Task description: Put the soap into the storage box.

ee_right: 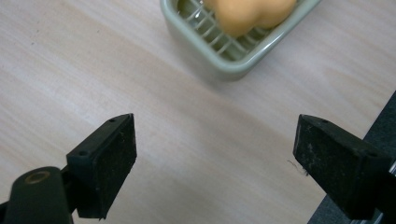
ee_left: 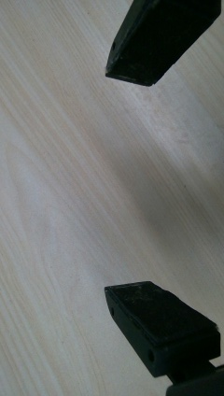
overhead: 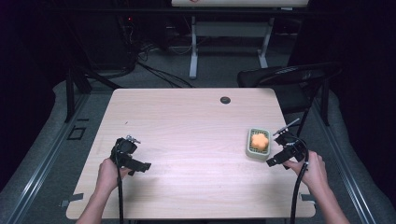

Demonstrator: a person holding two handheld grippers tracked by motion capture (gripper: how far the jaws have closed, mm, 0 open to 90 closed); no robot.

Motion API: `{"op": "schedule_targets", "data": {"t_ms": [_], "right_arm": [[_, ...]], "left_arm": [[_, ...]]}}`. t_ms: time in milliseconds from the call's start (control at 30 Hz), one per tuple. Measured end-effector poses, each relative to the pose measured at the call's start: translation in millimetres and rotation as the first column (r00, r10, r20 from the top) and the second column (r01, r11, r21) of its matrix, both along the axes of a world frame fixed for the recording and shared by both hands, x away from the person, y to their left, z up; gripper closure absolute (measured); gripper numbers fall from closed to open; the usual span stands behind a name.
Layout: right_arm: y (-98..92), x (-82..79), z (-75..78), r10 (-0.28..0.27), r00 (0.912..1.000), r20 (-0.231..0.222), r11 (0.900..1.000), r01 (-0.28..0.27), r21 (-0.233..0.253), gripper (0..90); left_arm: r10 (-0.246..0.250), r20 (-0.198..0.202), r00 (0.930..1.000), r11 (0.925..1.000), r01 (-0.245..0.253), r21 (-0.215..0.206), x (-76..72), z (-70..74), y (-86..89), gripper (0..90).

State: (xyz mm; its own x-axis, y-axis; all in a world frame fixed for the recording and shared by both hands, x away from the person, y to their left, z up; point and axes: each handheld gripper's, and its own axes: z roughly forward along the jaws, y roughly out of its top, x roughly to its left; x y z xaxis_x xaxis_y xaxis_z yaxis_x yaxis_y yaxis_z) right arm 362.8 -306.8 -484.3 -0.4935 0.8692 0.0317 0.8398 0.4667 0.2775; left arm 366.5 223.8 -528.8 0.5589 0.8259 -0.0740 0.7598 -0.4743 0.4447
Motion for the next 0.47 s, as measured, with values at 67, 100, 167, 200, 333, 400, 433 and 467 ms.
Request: {"op": "schedule_targets", "data": {"t_ms": [67, 100, 167, 200, 333, 400, 433, 467], "right_arm": [[-0.9, -11.1, -4.3, -0.005, 1.0000, 0.000, 1.000, 0.005, 0.007, 12.9], [-1.6, -14.9, -7.1, -0.008, 1.0000, -0.003, 1.000, 0.008, 0.014, 12.9], [-2.9, -22.8, -13.2, -0.012, 0.9997, -0.021, 1.000, 0.012, 0.029, 13.0], [-3.3, -26.8, -16.8, -0.009, 0.9996, -0.026, 1.000, 0.010, 0.018, 13.0], [-2.5, -37.8, -28.0, -0.005, 0.9987, -0.052, 0.999, 0.007, 0.033, 13.0], [-2.4, -43.7, -34.5, -0.006, 0.9981, -0.062, 0.999, 0.009, 0.035, 13.0], [-3.1, -44.5, -35.2, 0.003, 0.9965, -0.083, 0.999, -0.001, 0.033, 12.9], [-3.5, -44.9, -36.0, 0.003, 0.9962, -0.087, 1.000, -0.001, 0.025, 13.1]], "left_arm": [[-0.003, -0.002, 1.0000, 1.0000, 0.003, 0.001, 0.1, 0.1, -0.1, 0.0], [-0.003, -0.003, 1.0000, 1.0000, 0.003, 0.000, 0.1, 0.0, -0.3, 0.0], [-0.004, -0.002, 1.0000, 1.0000, 0.004, 0.001, 0.1, -0.1, -0.6, 0.0], [-0.006, -0.003, 1.0000, 1.0000, 0.006, 0.002, 0.1, -0.1, -0.6, 0.0], [-0.007, -0.004, 1.0000, 1.0000, 0.007, 0.004, 0.6, -0.2, -0.7, 0.0], [-0.009, -0.007, 0.9999, 0.9999, 0.009, 0.005, 1.0, -0.3, -1.0, 0.0], [-0.008, -0.005, 1.0000, 1.0000, 0.008, 0.004, 1.0, -0.7, -1.3, 0.0], [-0.010, -0.007, 0.9999, 0.9999, 0.010, 0.003, 1.1, -0.8, -1.5, 0.0]]}}
